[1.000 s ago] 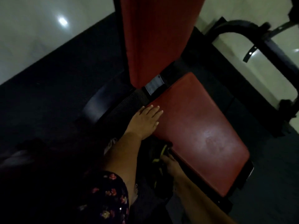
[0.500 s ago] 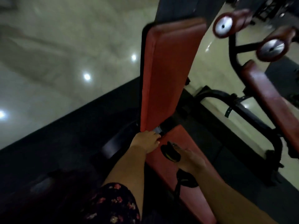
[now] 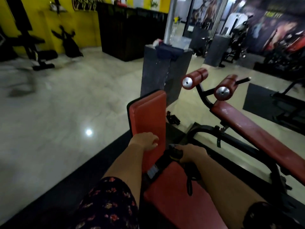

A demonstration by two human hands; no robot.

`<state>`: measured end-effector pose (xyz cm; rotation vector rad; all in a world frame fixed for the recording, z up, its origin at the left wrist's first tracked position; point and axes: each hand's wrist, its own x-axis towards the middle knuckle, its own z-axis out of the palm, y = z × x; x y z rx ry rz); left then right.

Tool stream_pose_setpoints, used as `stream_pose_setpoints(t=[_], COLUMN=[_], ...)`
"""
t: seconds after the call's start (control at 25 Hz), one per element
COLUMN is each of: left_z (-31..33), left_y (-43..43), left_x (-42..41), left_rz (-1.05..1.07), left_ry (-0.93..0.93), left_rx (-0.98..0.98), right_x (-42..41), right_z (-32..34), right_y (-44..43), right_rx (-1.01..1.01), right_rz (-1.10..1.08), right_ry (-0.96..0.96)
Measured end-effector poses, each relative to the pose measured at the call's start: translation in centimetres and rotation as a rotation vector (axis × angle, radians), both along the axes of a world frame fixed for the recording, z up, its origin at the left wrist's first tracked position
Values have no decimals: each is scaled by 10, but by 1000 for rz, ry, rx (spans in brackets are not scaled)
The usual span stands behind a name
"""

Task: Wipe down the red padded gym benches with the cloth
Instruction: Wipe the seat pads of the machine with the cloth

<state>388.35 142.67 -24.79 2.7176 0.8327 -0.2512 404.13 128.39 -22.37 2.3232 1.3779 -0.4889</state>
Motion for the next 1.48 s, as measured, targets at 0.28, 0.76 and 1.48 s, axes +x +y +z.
stream_pose_setpoints(t=[0.28,0.76,1.48], left_z=[82,121,139], left_y=[0,45,-3], left_x=[11,49,41], left_rz=[-41,-161,353], left_ry=[-47,-59,40], left_rx=[170,209,401], right_x=[2,17,93], right_z=[79,119,114], right_y=[8,40,70], right_rx=[100,285,362], right_rz=[119,39,481], right_ry=[-102,-133,-81])
